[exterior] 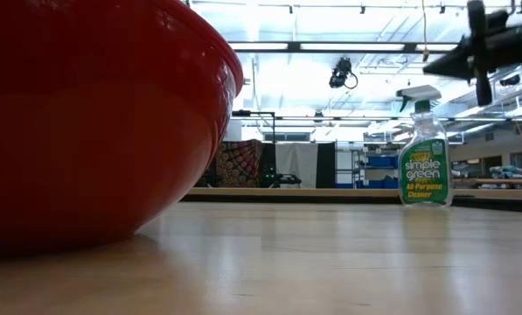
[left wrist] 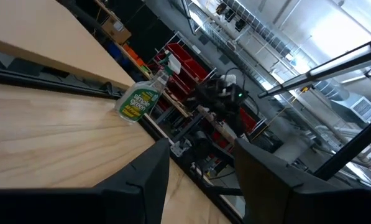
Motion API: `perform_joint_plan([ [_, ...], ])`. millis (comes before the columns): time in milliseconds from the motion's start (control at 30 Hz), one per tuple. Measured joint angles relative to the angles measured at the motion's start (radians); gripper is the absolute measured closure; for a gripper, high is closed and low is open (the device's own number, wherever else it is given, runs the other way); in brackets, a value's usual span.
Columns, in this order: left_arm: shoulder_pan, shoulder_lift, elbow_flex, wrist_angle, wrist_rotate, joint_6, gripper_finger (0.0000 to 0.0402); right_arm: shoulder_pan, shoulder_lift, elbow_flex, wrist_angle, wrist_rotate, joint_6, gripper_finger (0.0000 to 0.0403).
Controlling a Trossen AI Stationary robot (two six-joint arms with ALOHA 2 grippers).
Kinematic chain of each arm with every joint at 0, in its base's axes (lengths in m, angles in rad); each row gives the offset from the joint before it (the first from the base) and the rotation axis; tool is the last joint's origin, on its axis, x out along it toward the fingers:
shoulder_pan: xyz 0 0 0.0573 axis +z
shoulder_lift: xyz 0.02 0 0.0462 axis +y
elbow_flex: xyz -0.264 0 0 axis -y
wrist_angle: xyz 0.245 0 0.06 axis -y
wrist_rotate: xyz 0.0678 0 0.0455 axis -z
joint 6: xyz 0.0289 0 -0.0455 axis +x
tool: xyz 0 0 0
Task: Nest bowls inside each other
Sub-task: Return to Home Position
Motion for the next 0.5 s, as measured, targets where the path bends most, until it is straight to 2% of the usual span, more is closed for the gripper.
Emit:
perform_joint_plan([
  [133, 0.000, 0.000, 0.000, 0.000, 0.000, 0.000, 0.0221, 0.054, 0.001, -0.131, 0.110, -0.017, 0.081, 0.0377],
  [233, 0.000, 0.000, 0.000, 0.000, 0.000, -0.005, 0.0221, 0.121, 0.001, -0.253, 0.329, -0.047, 0.206, 0.0377],
  [333, 0.000, 0.000, 0.000, 0.000, 0.001, -0.019, 0.0221, 0.205, 0.001, -0.345, 0.545, 0.019, 0.300, 0.0378],
  [500, 0.000, 0.000, 0.000, 0.000, 0.002, -0.033, 0.0221, 0.350, 0.017, -0.338, 0.580, 0.127, 0.282, 0.0379],
])
